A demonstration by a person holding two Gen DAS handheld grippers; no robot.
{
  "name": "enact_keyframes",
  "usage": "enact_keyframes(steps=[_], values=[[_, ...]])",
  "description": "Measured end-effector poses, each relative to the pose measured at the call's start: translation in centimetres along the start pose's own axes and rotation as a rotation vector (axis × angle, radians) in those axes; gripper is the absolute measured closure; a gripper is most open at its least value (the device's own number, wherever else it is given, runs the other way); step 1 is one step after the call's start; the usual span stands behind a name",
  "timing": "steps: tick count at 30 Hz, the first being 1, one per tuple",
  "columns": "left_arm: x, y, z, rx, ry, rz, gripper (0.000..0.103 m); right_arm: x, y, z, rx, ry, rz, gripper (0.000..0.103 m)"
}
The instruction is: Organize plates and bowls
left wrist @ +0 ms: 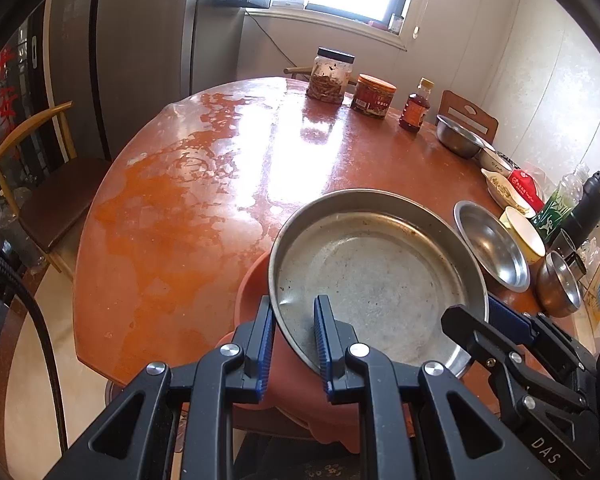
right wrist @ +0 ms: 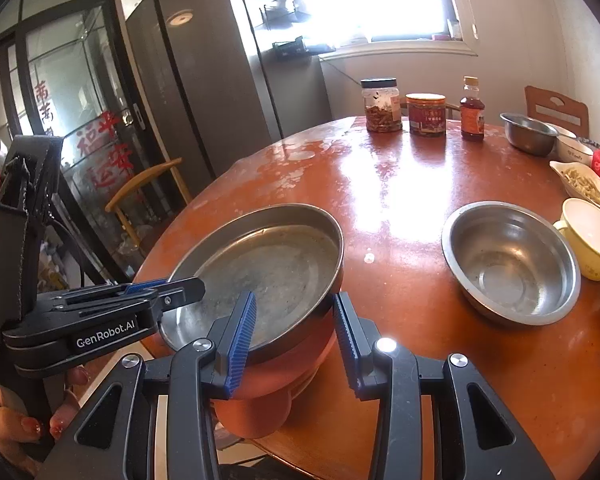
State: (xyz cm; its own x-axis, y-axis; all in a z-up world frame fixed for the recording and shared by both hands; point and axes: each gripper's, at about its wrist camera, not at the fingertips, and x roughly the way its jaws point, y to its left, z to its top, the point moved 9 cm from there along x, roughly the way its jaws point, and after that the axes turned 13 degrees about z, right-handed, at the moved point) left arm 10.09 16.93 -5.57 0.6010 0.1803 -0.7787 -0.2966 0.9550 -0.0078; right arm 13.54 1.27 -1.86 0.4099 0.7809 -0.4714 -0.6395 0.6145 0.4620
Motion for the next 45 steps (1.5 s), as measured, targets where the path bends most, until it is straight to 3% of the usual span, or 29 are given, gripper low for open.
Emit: enact_keyframes(steps=[25, 45], values=[[1.0, 0.0, -1.6, 0.043, 0.016, 0.087, 0.084, 1.3, 1.0, -1.8, -0.165, 0.046, -0.089, 0.059], [0.0, 0.5, -1.6, 0.039, -0.001, 0.093, 0.083, 0.7, 0.4, -1.9, -0.105, 0.042, -0.08, 0.041]])
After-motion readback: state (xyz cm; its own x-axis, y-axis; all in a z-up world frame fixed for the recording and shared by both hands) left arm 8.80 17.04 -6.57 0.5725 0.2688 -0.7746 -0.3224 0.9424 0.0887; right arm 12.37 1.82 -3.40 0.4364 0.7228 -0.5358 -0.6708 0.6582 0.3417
